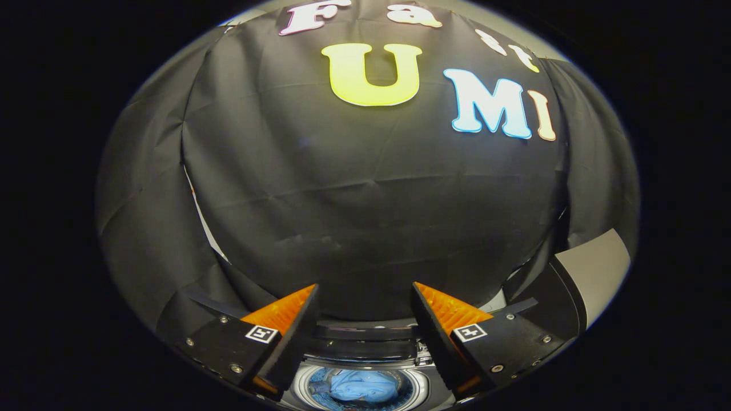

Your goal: Put the clothes into the washing machine and then close the washing machine lid.

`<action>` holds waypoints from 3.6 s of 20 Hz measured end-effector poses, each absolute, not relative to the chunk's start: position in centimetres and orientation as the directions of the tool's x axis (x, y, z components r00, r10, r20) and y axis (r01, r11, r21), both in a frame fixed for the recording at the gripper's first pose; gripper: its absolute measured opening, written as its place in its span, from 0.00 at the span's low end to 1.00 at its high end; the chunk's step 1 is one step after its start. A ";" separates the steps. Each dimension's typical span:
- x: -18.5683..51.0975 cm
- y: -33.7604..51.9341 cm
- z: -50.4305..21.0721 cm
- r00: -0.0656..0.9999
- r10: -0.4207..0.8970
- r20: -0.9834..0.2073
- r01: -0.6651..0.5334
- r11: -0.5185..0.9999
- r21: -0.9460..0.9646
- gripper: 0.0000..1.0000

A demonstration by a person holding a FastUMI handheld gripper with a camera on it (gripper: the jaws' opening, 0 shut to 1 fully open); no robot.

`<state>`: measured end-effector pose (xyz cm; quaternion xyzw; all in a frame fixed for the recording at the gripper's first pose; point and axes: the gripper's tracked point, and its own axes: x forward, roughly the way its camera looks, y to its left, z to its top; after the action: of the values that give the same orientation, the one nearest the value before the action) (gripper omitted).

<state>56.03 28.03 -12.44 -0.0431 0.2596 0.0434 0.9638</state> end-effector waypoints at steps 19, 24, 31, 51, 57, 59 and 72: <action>51.0 27.9 -12.3 0.918 0.079 -0.388 -0.113 0.991 -0.065 0.96; 49.7 27.9 -12.4 0.928 0.094 -0.360 -0.125 0.990 -0.063 0.97; 48.7 27.7 -12.6 0.937 0.108 -0.333 -0.137 0.989 -0.063 0.96; 38.6 26.6 -18.7 0.890 0.171 -0.422 -0.186 0.983 0.008 0.95; 30.6 25.3 -18.5 0.859 0.248 -0.448 -0.253 0.966 0.051 0.95; 27.4 23.7 -17.7 0.854 0.273 -0.442 -0.279 0.959 0.053 0.95; 6.8 8.8 -6.5 0.940 0.234 -0.249 -0.242 0.970 -0.004 0.95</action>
<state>6.79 8.75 -6.52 -0.0174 0.1241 0.1208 0.9847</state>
